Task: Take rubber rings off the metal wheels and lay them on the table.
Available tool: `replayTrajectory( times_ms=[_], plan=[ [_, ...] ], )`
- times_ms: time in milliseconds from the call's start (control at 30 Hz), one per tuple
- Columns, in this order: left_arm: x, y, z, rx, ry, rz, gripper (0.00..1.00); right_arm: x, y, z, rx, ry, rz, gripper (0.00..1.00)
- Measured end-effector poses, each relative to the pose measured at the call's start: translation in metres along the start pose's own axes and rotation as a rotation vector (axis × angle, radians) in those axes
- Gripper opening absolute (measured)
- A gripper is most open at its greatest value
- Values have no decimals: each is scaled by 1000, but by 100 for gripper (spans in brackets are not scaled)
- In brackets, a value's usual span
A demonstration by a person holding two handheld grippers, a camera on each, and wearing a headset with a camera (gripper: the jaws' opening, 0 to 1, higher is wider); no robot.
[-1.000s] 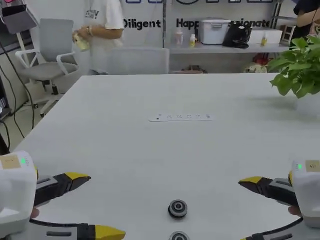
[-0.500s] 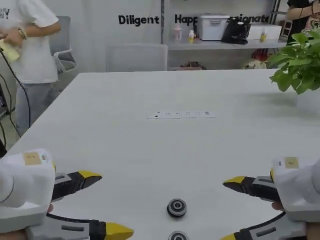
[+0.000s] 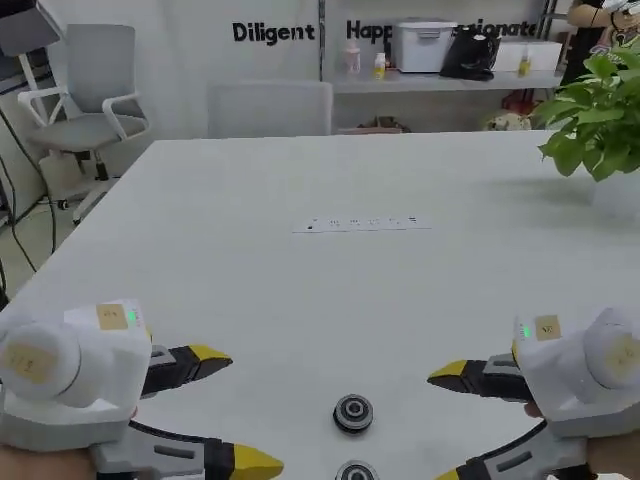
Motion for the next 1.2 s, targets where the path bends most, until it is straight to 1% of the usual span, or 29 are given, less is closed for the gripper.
replayTrajectory(
  times_ms=[167, 367, 467, 700, 733, 833, 1200],
  plan=[
    [-3, -2, 8, 22, -28, 12, 71, 3, -2, 6, 18, 22, -24, 75],
    [-10, 2, 18, 33, -63, 31, 68, 6, -2, 14, 37, 51, -46, 69],
    [-13, 0, 23, 49, -82, 50, 65, 8, -4, 18, 56, 66, -63, 66],
    [-19, -5, 33, 75, -112, 61, 63, 11, -7, 25, 80, 94, -73, 61],
    [-21, -6, 35, 81, -124, 64, 62, 12, -8, 26, 85, 101, -74, 60],
    [-22, -9, 41, 97, -134, 75, 61, 14, -12, 31, 102, 115, -82, 58],
    [-32, -11, 60, 120, -179, 90, 54, 18, -15, 43, 135, 160, -90, 47]
  ],
)
Point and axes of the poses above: the centre of the closed fingertips' face, and the gripper's own axes: z roughly forward along the fingers, x roughly to its left, y roughly out of its top, the point moved 1 cm from there along -z, roughly backward along the fingers
